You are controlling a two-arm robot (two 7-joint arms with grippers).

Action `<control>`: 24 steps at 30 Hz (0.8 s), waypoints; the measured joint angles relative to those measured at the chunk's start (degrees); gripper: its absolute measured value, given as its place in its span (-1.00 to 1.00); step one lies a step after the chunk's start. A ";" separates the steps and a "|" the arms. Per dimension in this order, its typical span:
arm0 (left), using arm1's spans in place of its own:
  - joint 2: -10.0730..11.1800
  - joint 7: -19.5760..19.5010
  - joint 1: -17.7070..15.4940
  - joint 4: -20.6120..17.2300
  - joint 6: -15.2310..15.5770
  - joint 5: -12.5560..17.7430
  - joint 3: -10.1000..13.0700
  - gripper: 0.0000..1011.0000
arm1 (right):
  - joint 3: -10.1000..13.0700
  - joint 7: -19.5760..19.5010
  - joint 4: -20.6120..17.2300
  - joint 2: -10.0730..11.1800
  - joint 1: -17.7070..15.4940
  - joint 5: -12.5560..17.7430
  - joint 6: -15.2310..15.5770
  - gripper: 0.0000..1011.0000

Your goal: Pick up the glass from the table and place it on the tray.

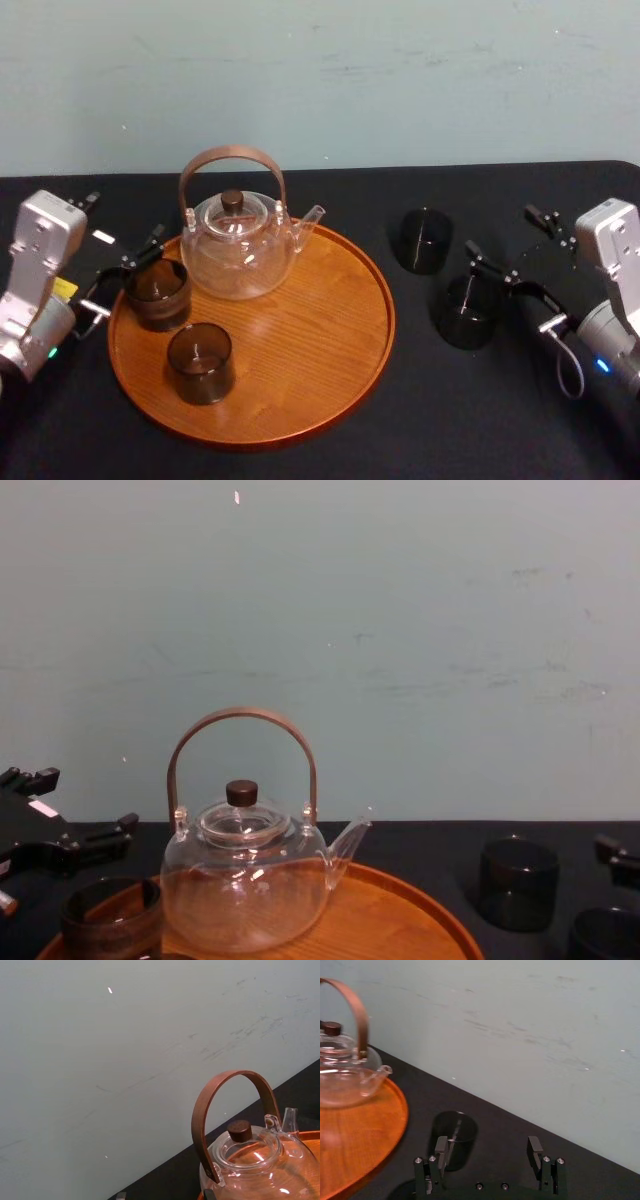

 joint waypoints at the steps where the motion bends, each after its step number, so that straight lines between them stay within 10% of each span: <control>1: 0.00 0.00 0.00 0.00 0.00 0.00 0.00 0.98 | 0.00 0.12 -0.38 0.01 -0.29 0.00 0.10 1.00; 24: 0.00 0.00 0.00 0.00 0.00 0.00 0.00 0.98 | 2.78 2.21 -6.70 -0.22 -9.54 1.17 1.44 1.00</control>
